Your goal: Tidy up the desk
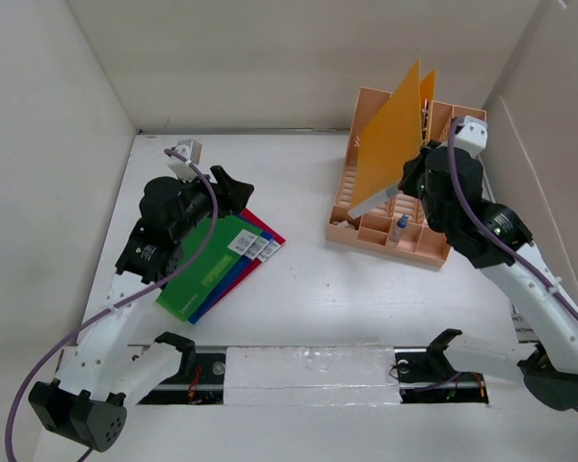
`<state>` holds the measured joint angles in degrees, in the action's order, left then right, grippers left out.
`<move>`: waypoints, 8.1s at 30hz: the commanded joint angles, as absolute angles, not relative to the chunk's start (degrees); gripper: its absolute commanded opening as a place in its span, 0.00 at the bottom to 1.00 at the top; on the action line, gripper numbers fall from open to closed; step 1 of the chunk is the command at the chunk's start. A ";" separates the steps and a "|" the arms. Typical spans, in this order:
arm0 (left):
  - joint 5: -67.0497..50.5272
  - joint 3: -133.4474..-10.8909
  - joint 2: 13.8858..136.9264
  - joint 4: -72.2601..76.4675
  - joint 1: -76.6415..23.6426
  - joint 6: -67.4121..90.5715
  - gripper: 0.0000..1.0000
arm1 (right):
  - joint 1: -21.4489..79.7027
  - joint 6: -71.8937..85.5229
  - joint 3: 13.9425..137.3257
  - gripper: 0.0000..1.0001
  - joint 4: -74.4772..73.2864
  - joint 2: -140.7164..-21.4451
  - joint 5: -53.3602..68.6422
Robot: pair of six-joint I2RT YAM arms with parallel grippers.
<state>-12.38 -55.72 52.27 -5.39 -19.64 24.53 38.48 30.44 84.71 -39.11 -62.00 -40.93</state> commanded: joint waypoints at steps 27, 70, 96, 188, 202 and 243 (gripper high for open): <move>-13.01 -55.02 50.89 -2.90 -19.42 24.43 0.59 | 28.39 23.91 98.88 0.00 -30.14 -82.88 -35.07; -10.37 -55.37 54.06 -3.43 -19.42 23.99 0.22 | 42.09 35.06 71.19 0.01 1.50 -82.07 -12.64; -9.84 -55.46 54.59 -3.43 -19.42 23.64 0.33 | 48.34 43.51 79.88 0.45 11.69 -116.28 -4.83; -12.04 -55.02 52.29 -2.63 -19.42 23.82 0.35 | 49.39 60.75 44.12 0.16 44.40 -104.17 9.50; -12.65 -55.28 53.00 -2.55 -19.42 23.99 0.35 | 48.79 35.99 51.04 0.00 17.52 -72.74 -14.28; -14.50 -54.93 52.47 -1.85 -19.42 24.26 0.35 | 34.01 10.11 75.93 0.00 3.17 -48.77 -55.90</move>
